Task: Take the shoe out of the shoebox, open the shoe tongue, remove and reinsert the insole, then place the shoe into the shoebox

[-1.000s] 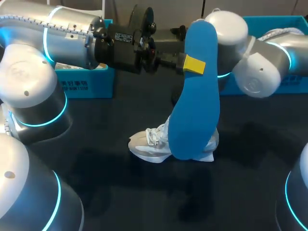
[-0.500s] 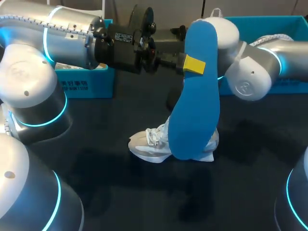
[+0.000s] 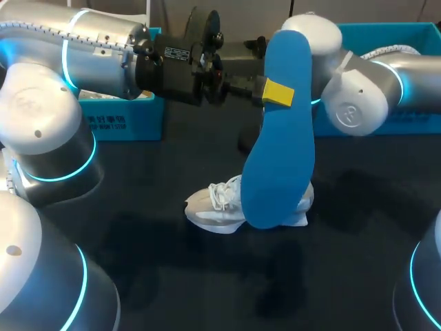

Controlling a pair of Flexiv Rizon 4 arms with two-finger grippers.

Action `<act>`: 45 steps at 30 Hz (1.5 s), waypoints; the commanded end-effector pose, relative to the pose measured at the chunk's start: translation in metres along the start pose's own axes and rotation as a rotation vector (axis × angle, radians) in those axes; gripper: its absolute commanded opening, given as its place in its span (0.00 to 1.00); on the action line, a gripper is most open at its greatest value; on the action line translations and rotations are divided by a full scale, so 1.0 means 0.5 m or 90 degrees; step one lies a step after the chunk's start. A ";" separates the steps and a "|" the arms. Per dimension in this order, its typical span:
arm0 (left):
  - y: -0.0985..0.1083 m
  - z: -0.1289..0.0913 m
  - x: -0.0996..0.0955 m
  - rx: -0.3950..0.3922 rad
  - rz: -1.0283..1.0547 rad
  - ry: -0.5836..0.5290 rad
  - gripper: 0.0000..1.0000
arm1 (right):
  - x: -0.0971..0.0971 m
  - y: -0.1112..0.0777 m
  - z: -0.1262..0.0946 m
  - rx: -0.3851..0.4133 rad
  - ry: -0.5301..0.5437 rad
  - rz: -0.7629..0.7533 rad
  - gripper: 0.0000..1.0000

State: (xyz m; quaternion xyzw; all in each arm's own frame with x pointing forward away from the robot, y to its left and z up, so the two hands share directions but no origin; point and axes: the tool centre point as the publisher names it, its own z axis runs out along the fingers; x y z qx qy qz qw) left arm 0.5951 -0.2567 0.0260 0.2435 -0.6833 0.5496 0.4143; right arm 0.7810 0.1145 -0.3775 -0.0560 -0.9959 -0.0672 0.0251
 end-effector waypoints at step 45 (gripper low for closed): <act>-0.002 0.001 0.000 -0.001 0.000 0.000 0.00 | 0.113 0.063 -0.084 -0.181 0.074 0.702 0.00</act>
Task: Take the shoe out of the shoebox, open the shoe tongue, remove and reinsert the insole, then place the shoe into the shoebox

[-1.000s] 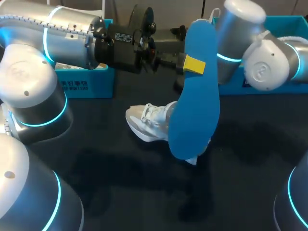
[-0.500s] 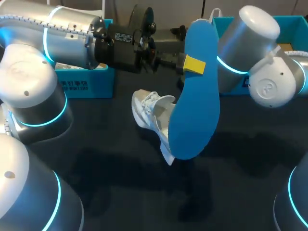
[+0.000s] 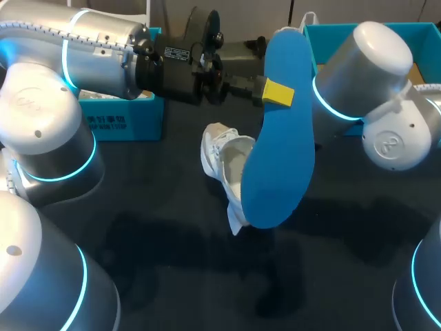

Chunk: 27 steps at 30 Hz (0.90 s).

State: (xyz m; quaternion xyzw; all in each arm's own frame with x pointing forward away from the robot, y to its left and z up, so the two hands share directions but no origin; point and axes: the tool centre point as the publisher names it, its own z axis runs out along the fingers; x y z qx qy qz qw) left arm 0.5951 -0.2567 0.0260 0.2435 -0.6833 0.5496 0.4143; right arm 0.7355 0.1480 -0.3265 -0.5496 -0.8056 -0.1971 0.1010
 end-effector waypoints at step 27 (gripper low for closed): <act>-0.002 0.001 0.000 -0.001 0.000 0.000 0.00 | 0.009 -0.072 0.052 -0.035 -0.112 0.160 0.00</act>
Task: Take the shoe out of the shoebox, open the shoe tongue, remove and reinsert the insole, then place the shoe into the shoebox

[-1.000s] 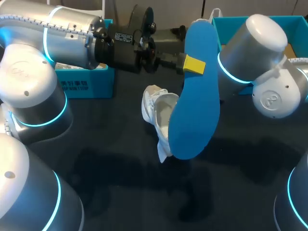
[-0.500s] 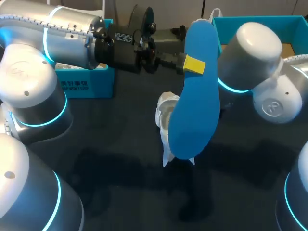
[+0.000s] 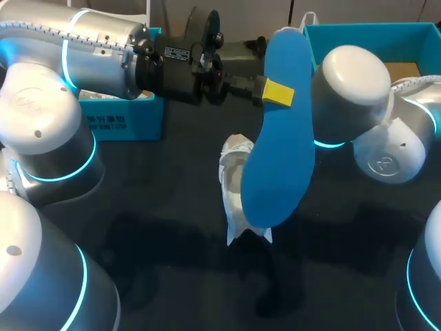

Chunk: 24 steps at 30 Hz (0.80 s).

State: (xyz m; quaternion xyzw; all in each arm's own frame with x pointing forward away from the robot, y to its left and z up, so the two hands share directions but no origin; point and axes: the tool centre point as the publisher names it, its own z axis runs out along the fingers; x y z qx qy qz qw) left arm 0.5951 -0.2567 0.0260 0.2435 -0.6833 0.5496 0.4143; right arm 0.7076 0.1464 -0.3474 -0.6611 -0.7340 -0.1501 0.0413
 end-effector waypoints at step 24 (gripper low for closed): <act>-0.002 0.001 0.000 -0.001 0.000 0.000 0.00 | 0.004 -0.027 0.044 -0.018 0.032 0.019 1.00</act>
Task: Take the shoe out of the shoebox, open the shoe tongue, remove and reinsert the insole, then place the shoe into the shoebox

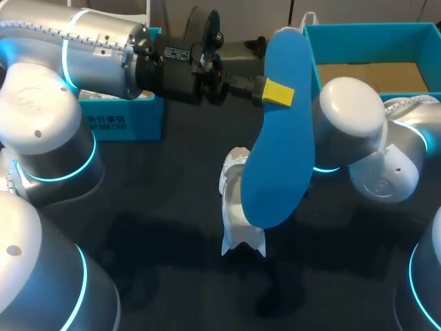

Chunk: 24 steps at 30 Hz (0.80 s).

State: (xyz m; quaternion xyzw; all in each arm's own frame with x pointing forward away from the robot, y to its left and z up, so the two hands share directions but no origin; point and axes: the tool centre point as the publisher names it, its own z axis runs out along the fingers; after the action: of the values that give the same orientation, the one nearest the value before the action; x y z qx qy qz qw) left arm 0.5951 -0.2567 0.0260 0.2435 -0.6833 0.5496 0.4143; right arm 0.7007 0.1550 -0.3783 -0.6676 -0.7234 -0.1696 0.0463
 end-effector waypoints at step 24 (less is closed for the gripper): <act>-0.002 0.001 0.000 -0.001 0.000 0.000 0.00 | 0.008 -0.005 -0.132 -0.067 0.258 0.062 1.00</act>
State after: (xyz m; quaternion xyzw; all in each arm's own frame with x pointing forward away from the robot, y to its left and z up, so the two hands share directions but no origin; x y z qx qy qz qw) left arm 0.5951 -0.2567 0.0260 0.2435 -0.6833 0.5496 0.4143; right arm 0.6909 0.1450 -0.3177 -0.6636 -0.6596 -0.3203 0.1482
